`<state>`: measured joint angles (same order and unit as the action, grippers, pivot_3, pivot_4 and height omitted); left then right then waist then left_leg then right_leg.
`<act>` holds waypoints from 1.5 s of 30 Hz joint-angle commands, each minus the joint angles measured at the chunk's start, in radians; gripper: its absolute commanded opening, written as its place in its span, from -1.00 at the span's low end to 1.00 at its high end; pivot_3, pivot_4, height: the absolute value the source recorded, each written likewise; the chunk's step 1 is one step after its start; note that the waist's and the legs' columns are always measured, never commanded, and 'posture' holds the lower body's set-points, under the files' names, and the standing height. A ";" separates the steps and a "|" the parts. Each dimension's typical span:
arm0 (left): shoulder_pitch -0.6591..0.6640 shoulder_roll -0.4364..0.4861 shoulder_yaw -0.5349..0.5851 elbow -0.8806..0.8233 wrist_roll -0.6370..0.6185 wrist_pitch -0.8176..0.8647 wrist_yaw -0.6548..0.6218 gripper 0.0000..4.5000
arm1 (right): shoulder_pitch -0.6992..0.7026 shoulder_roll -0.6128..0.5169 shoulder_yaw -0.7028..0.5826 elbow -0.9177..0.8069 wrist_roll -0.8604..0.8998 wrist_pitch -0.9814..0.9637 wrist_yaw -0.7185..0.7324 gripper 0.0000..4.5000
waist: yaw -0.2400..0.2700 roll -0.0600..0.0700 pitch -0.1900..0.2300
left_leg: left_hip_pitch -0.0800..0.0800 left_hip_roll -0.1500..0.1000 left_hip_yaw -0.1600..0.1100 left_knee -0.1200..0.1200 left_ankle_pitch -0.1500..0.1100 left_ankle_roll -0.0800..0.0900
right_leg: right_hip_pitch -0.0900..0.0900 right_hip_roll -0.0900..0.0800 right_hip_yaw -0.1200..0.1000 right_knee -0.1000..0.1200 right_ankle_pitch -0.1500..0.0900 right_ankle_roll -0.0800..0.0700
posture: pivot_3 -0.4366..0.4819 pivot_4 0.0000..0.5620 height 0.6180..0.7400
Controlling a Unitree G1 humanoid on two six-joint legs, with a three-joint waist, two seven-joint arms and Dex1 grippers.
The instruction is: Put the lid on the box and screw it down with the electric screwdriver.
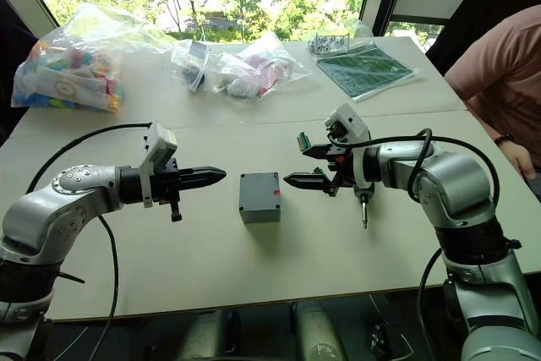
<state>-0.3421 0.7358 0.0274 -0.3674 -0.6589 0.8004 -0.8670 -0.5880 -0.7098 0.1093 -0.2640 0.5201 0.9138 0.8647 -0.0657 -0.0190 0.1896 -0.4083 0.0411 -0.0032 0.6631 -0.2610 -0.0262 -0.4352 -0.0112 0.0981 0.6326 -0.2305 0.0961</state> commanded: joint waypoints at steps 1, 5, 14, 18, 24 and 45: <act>0.001 0.006 0.040 -0.041 -0.021 0.002 0.012 -1.00 | 0.029 0.031 0.045 0.019 -0.086 -0.184 0.013 0.99 | 0.000 -0.001 0.000 | 0.000 0.000 0.000 0.000 0.000 0.000 | 0.000 0.000 0.000 0.000 0.001 -0.001 | -0.05 -0.47 1.00; 0.008 0.001 0.041 -0.053 -0.029 0.011 0.032 -1.00 | 0.037 0.077 0.062 0.070 -0.119 -0.244 0.003 0.99 | -0.002 -0.001 0.000 | 0.000 0.000 0.000 0.000 0.000 0.000 | 0.000 0.000 0.000 0.000 0.001 -0.002 | -0.05 -0.47 1.00; 0.017 0.007 0.048 -0.086 -0.060 0.050 0.054 -1.00 | 0.062 0.152 0.055 0.132 -0.174 -0.415 0.006 0.99 | -0.003 -0.001 0.000 | 0.000 0.000 0.000 0.000 0.000 0.000 | 0.000 0.000 0.000 0.001 0.001 -0.002 | -0.05 -0.47 1.00; 0.013 0.016 0.047 -0.083 -0.070 0.058 0.051 -1.00 | 0.100 0.160 0.060 0.146 -0.205 -0.503 0.016 0.99 | -0.001 -0.001 0.000 | 0.000 0.000 0.000 0.000 0.000 0.000 | 0.000 0.000 0.000 0.001 0.001 -0.002 | -0.05 -0.47 1.00; -0.001 0.017 0.043 -0.081 -0.070 0.069 0.049 -1.00 | 0.101 0.170 0.068 0.186 -0.246 -0.554 0.005 0.99 | -0.003 -0.001 0.000 | 0.001 0.000 0.000 0.000 0.000 0.000 | 0.000 0.000 0.000 0.001 0.001 -0.002 | -0.05 -0.47 1.00; -0.015 0.009 0.028 -0.079 -0.057 0.075 0.052 -1.00 | 0.055 0.215 0.053 0.299 -0.308 -0.645 -0.014 0.99 | -0.003 -0.001 0.000 | 0.001 0.000 0.000 0.000 0.000 0.000 | 0.001 0.000 0.000 0.002 0.002 -0.001 | -0.05 -0.47 1.00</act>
<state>-0.3497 0.7418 0.0507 -0.4228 -0.7100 0.8827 -0.8145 -0.5129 -0.4976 0.1806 0.0384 0.2161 0.2813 0.8520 -0.0684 -0.0196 0.1897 -0.4071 0.0411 -0.0035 0.6634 -0.2609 -0.0262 -0.4344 -0.0108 0.0982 0.6342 -0.2286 0.0949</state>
